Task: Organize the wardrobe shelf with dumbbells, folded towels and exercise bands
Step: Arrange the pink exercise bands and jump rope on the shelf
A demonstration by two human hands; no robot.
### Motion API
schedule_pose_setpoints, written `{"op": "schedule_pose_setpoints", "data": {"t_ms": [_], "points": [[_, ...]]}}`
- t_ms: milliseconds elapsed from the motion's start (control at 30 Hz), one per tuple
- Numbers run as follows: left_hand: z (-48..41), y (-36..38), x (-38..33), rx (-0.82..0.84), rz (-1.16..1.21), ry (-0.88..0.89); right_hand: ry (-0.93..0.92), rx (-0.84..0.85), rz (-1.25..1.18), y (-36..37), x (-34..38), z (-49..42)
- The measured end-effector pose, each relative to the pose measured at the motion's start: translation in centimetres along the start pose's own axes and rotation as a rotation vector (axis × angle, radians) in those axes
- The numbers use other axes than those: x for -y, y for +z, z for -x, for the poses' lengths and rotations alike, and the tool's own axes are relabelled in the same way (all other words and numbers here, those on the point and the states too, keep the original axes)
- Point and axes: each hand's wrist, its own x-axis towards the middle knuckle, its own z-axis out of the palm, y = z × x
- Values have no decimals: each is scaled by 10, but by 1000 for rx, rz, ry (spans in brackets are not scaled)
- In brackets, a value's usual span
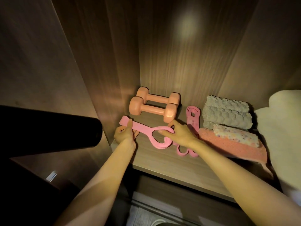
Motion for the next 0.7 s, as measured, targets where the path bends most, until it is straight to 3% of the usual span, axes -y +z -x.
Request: {"op": "schedule_pose_setpoints", "data": {"t_ms": [200,433,567,700], "points": [[1,5,0,-20,8,-14,128,132,-31,-15,-16,4],[-5,1,-6,52,-105,-52,249,-65,-10,2,-1,1],[-9,0,-11,109,-94,-130,308,-49,122,5,12,-4],[-9,5,-12,129,-95,-150,307,-34,52,-1,12,-7]]}}
